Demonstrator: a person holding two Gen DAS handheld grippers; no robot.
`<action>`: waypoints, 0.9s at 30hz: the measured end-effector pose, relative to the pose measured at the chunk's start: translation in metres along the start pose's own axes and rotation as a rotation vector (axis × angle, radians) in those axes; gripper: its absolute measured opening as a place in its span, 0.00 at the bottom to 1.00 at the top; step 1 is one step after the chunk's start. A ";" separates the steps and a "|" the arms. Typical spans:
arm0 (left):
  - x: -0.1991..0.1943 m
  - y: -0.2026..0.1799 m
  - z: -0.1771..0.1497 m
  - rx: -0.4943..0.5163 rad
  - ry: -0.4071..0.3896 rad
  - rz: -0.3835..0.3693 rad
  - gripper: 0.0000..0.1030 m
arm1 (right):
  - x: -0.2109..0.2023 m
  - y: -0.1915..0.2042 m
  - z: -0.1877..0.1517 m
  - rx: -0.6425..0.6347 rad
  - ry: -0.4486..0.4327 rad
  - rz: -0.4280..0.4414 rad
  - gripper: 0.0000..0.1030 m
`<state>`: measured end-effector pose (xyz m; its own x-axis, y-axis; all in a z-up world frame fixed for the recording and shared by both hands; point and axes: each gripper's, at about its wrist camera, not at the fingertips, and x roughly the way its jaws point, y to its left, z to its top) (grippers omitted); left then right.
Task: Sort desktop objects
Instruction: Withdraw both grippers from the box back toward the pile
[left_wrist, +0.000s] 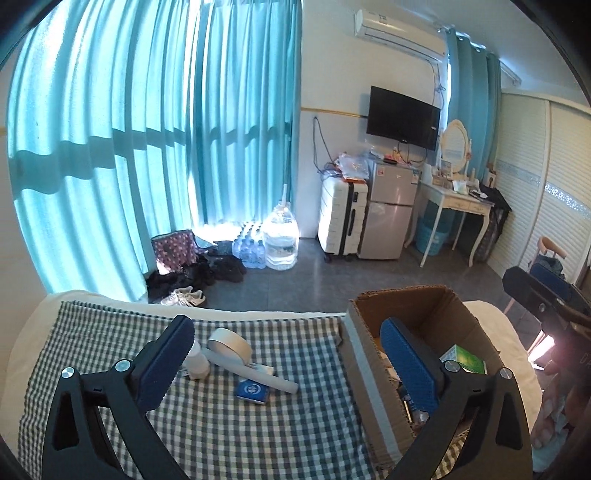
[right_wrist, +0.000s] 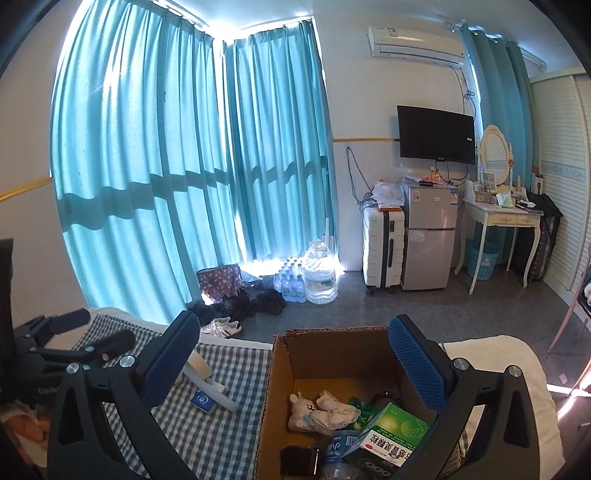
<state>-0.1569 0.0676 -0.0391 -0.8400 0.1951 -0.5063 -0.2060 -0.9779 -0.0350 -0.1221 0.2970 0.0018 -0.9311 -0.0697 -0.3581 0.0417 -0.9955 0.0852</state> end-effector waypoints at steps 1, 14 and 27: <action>-0.003 0.004 0.001 0.000 -0.005 0.008 1.00 | 0.000 0.003 0.000 -0.003 0.000 0.004 1.00; -0.006 0.075 -0.001 -0.062 -0.074 0.129 1.00 | 0.001 0.062 -0.005 -0.111 -0.024 0.050 1.00; 0.021 0.133 -0.025 -0.094 -0.040 0.164 1.00 | 0.050 0.091 -0.031 -0.090 0.080 0.088 1.00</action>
<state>-0.1893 -0.0602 -0.0762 -0.8781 0.0330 -0.4774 -0.0179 -0.9992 -0.0362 -0.1536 0.2010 -0.0367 -0.8904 -0.1586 -0.4266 0.1578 -0.9868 0.0375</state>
